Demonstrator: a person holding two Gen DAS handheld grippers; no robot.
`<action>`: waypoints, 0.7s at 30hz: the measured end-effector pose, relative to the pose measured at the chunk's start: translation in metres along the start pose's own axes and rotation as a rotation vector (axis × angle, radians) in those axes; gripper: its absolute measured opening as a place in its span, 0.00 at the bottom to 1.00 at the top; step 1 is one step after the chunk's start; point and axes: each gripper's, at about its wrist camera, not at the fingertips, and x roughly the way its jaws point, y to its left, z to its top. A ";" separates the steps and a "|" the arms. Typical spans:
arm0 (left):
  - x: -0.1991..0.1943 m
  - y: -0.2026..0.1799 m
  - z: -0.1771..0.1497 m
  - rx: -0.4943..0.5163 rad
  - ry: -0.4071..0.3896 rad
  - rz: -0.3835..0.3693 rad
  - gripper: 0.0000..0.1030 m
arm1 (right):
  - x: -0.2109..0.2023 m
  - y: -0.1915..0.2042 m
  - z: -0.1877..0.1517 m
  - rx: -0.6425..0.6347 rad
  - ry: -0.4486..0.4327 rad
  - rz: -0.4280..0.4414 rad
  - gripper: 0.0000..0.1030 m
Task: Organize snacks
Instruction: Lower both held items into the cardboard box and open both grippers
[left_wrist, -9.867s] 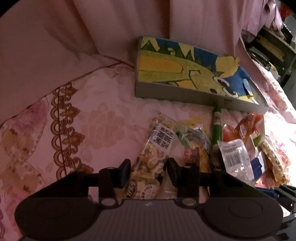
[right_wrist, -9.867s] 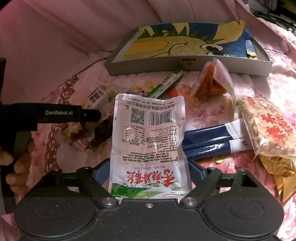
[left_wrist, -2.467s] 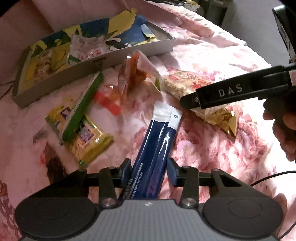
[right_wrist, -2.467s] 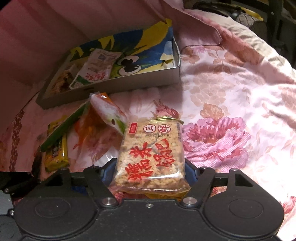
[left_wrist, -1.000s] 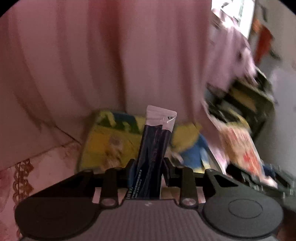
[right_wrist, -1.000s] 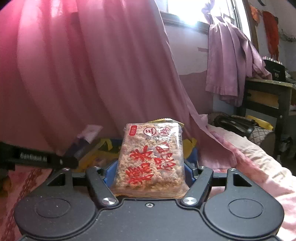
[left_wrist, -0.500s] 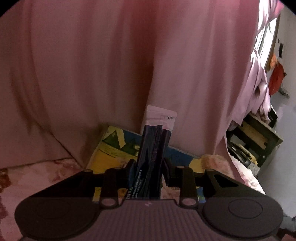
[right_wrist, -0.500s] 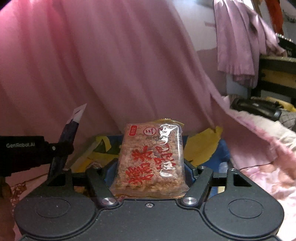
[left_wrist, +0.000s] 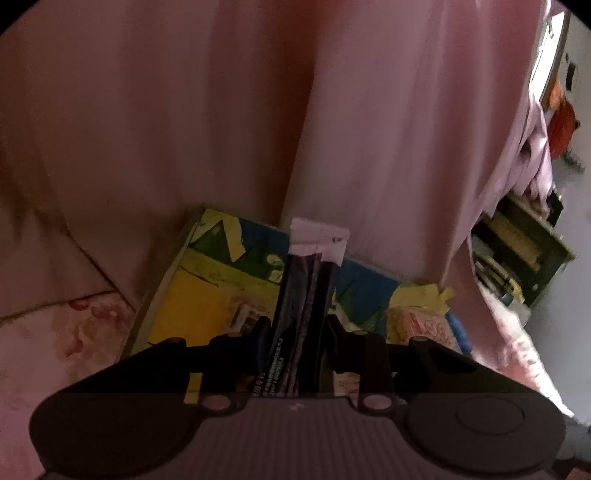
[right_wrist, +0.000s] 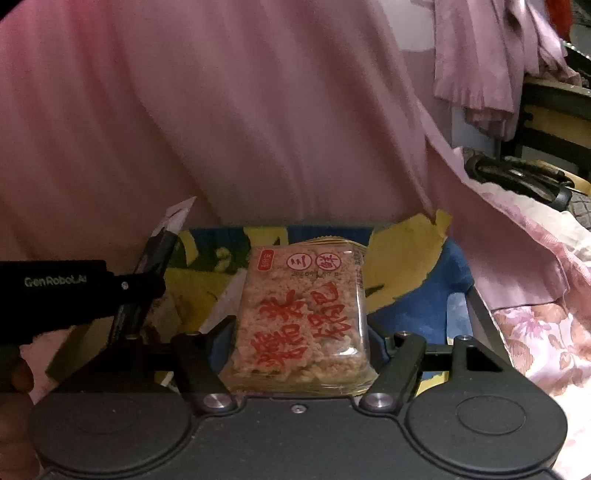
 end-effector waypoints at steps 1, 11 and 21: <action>0.002 -0.001 -0.001 0.009 0.007 0.008 0.33 | 0.002 0.002 0.000 -0.005 0.016 -0.006 0.70; 0.015 -0.012 -0.007 0.097 0.041 0.029 0.35 | 0.009 0.011 -0.002 -0.050 0.103 -0.049 0.70; -0.004 -0.019 0.004 0.057 0.016 0.014 0.56 | -0.003 0.005 0.002 -0.020 0.081 -0.034 0.85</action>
